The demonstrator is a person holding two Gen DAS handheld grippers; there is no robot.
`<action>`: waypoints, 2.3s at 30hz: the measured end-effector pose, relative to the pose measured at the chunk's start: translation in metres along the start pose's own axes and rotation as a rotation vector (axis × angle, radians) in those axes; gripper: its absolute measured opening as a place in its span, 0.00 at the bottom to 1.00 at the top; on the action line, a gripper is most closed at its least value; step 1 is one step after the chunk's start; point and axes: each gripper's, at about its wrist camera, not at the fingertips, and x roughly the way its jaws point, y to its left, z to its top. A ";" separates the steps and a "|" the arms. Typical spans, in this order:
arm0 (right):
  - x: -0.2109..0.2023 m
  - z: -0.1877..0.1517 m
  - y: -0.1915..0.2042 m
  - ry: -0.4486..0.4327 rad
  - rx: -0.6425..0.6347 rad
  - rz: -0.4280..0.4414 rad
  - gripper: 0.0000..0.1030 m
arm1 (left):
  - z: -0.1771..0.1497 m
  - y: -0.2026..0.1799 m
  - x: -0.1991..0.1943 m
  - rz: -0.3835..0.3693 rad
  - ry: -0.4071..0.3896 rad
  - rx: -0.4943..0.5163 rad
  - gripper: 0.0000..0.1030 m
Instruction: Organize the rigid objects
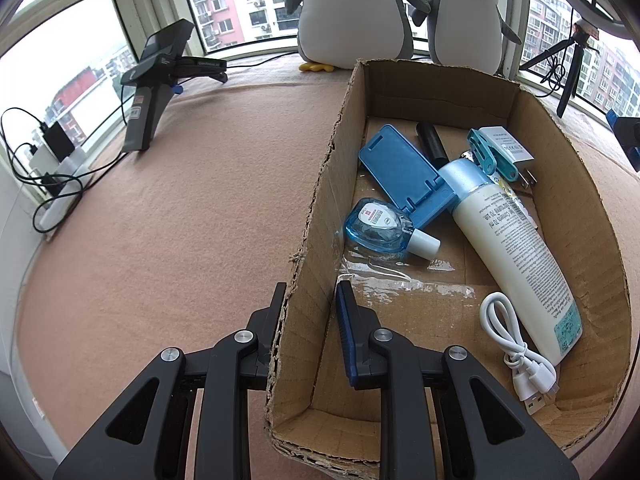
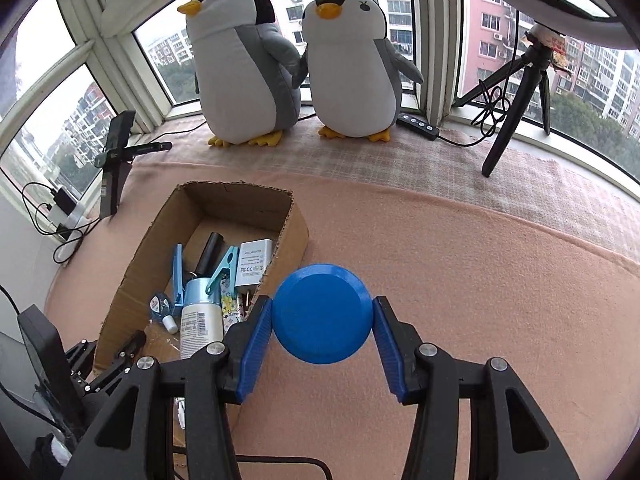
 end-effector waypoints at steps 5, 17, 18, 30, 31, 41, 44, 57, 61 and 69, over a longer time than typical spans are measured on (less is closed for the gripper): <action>-0.003 -0.006 0.036 0.001 -0.079 0.057 0.45 | 0.000 0.000 0.000 0.001 0.000 -0.001 0.20; 0.019 -0.017 0.096 0.048 -0.215 0.123 0.45 | -0.001 0.001 0.001 -0.003 0.004 -0.012 0.20; 0.021 -0.017 0.098 0.051 -0.220 0.124 0.45 | -0.001 0.001 0.001 -0.003 0.004 -0.012 0.20; 0.044 -0.010 0.104 0.082 -0.239 0.103 0.45 | -0.002 0.001 0.000 -0.002 0.005 -0.018 0.20; 0.045 -0.010 0.104 0.085 -0.239 0.101 0.45 | -0.002 0.001 0.000 -0.002 0.005 -0.018 0.20; 0.049 -0.006 0.103 0.087 -0.250 0.084 0.45 | -0.002 0.001 0.000 -0.001 0.005 -0.020 0.20; 0.049 -0.006 0.104 0.085 -0.253 0.081 0.46 | -0.002 0.001 0.000 -0.001 0.006 -0.020 0.20; 0.042 -0.010 0.099 0.072 -0.257 0.054 0.54 | -0.002 0.001 0.000 -0.001 0.007 -0.023 0.20; 0.035 -0.014 0.095 0.061 -0.249 0.051 0.58 | -0.003 0.001 -0.001 -0.003 0.011 -0.024 0.20; 0.020 -0.020 0.090 0.038 -0.239 0.042 0.61 | 0.000 0.003 -0.002 -0.003 0.023 -0.029 0.22</action>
